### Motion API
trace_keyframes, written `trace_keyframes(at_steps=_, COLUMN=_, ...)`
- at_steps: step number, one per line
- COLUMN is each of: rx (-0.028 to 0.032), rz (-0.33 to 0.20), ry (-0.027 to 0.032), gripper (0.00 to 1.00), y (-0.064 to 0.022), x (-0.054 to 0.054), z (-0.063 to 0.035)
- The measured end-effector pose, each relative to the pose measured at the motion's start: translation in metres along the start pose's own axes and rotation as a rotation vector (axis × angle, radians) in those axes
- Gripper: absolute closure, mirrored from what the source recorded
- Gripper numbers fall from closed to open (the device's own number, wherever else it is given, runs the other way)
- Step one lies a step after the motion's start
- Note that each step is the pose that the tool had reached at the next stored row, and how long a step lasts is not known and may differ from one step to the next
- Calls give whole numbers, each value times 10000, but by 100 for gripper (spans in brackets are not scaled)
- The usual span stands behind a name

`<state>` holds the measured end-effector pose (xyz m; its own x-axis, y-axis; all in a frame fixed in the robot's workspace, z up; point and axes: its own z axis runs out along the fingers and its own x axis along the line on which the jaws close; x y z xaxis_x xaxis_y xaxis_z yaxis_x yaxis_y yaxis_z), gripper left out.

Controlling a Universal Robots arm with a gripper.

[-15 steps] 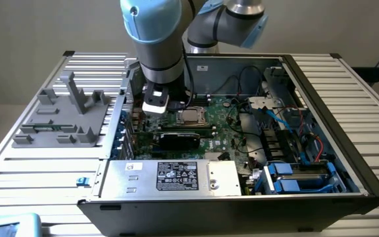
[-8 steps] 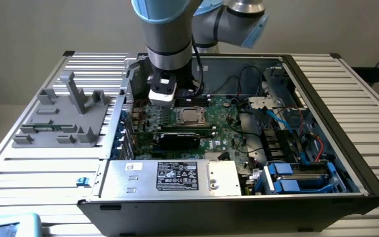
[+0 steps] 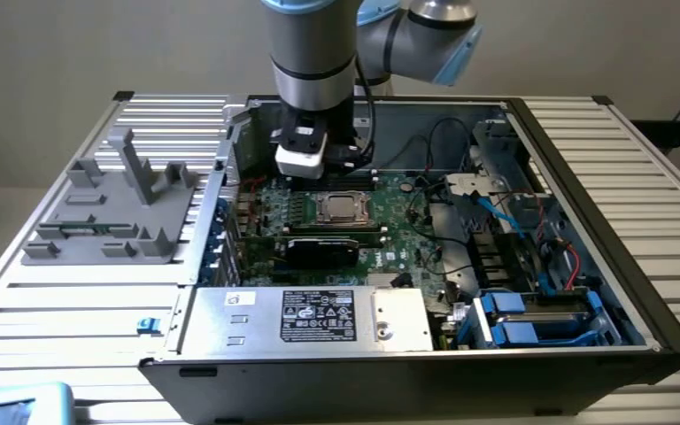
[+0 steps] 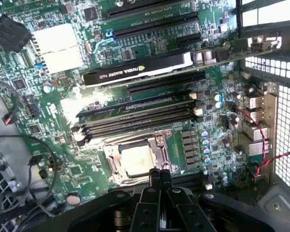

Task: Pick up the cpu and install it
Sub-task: 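Install the second cpu locking lever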

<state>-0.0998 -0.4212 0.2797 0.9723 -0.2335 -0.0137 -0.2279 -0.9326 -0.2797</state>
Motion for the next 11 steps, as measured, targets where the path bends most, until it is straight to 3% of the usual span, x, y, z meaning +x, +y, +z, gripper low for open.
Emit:
trace_keyframes(at_steps=4, rx=-619, rz=-33, ry=144, gripper=89, y=-63, x=-15, z=10)
trace_keyframes(at_steps=7, rx=-1034, rz=-55, ry=240, gripper=89, y=-110, x=-24, z=-5)
trace_keyframes(at_steps=9, rx=-1267, rz=-68, ry=295, gripper=89, y=-143, x=-25, z=-23)
trace_keyframes(at_steps=11, rx=-1396, rz=-77, ry=326, gripper=89, y=-174, x=-11, z=-53)
